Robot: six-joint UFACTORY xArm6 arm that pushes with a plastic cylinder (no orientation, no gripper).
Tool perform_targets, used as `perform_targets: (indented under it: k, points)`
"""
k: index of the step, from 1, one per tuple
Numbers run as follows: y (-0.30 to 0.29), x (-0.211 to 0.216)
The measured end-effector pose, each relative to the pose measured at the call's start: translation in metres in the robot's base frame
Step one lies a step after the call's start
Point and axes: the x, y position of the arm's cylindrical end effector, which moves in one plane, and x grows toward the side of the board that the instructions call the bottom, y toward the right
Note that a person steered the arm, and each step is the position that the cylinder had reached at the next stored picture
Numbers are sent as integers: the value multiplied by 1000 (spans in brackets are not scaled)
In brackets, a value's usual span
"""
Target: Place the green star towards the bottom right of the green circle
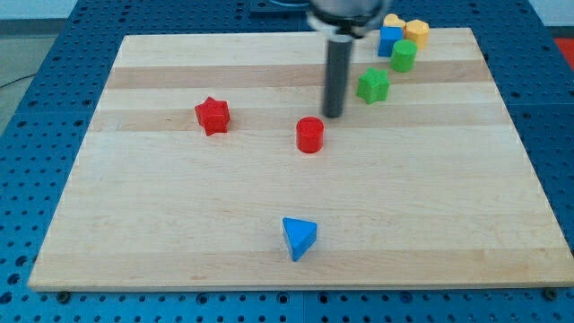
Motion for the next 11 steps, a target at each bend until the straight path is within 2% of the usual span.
perform_targets:
  k: [3, 5, 6, 7, 8, 9, 10, 11]
  points:
    - [104, -53]
    - [137, -54]
    - [136, -21]
    - [184, -10]
    - [205, -34]
    - [194, -55]
    - [193, -27]
    - [164, -8]
